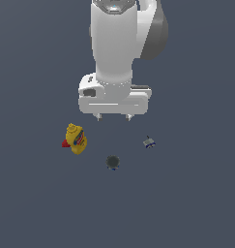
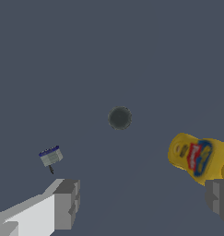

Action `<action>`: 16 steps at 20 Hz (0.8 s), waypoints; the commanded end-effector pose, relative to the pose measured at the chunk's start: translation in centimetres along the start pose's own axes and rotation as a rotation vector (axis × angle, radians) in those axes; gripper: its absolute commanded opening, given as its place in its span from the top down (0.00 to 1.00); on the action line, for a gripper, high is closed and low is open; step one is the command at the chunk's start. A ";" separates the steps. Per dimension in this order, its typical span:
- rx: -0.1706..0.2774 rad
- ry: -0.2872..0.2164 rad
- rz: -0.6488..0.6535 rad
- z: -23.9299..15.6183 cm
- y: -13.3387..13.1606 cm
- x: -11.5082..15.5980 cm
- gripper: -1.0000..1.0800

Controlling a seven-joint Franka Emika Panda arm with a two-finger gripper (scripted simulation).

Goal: Pick up a designated object from a clutter of objects.

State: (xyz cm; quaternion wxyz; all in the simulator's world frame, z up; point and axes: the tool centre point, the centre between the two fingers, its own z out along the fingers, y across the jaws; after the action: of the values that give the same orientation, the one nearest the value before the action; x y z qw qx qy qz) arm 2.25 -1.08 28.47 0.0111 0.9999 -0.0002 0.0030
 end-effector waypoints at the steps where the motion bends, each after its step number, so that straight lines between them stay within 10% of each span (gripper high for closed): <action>1: 0.003 -0.001 0.005 1.8 0.0 0.8 0.04; 16: 0.020 -0.005 0.047 17.0 0.3 4.5 0.04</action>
State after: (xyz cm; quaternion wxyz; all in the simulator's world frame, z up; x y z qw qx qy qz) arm 6.63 -1.66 12.87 0.0015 0.9998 -0.0215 -0.0001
